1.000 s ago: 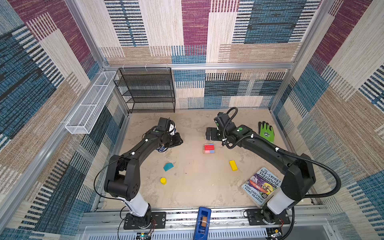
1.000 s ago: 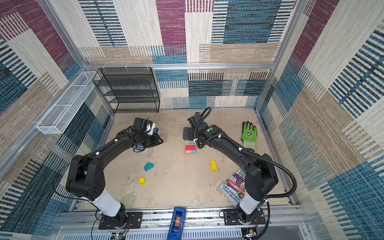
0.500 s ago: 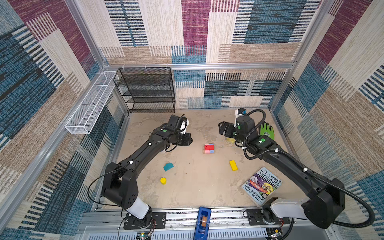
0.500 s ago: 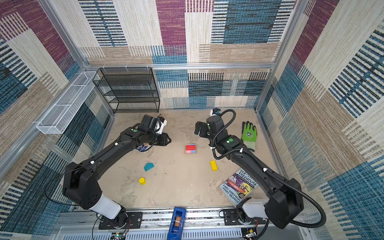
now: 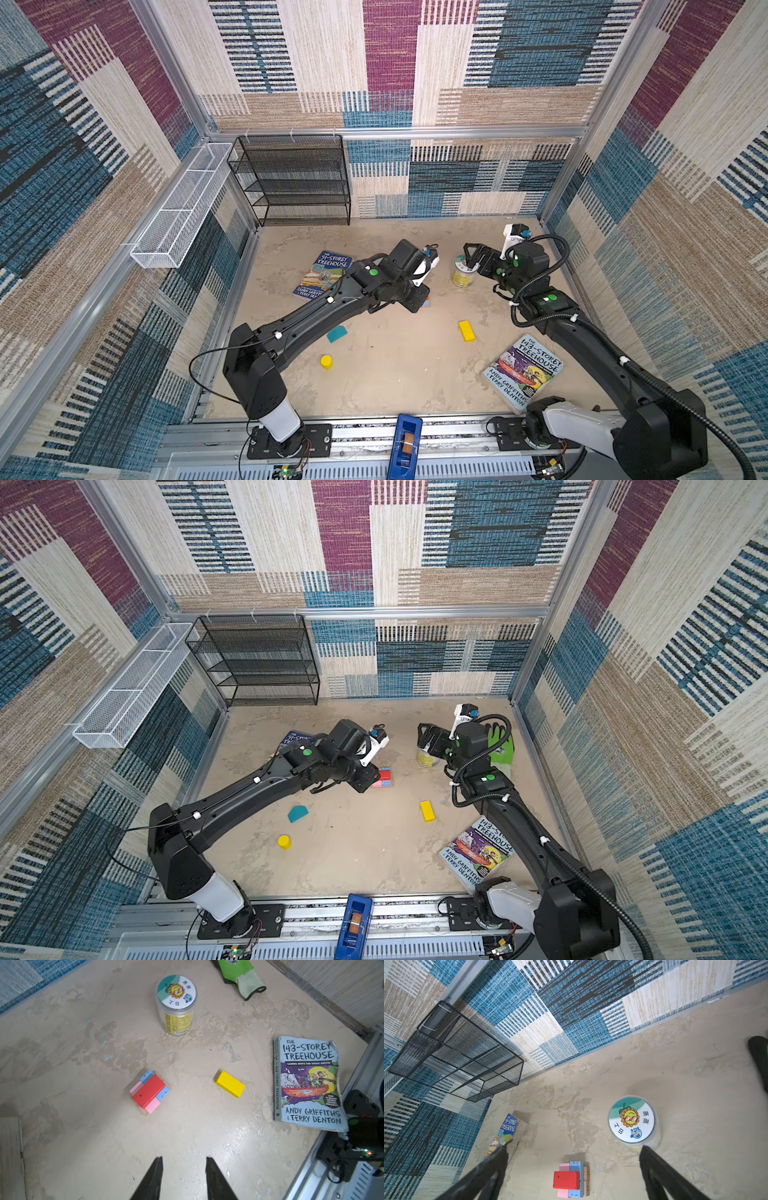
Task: Build the wood block tower
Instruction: 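Draw the right gripper back while the left gripper moves toward the yellow block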
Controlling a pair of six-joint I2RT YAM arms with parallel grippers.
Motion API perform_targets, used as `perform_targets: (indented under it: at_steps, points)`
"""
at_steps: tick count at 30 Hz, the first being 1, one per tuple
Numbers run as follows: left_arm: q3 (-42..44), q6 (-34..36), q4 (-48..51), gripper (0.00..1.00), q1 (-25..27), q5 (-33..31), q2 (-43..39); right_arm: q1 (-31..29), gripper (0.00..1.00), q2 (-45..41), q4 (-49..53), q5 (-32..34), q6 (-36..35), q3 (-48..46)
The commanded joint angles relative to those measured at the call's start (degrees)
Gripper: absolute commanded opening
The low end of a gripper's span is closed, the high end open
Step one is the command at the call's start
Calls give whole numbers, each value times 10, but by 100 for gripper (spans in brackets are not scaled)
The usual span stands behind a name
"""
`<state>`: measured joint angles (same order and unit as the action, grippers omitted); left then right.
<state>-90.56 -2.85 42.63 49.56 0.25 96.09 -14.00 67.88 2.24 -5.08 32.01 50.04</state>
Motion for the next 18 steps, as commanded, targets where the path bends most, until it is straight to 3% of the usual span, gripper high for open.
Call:
perform_targets:
  at_steps: [1,6,18]
  points:
    - [-33,43,38,42,22,-69,30,28,100,27,-79,-94,30,-7]
    - [-78,66,56,47,56,-89,93,56,100,43,-114,-112,42,-24]
    - [-182,117,83,64,93,-77,207,187,100,71,-190,-215,81,-92]
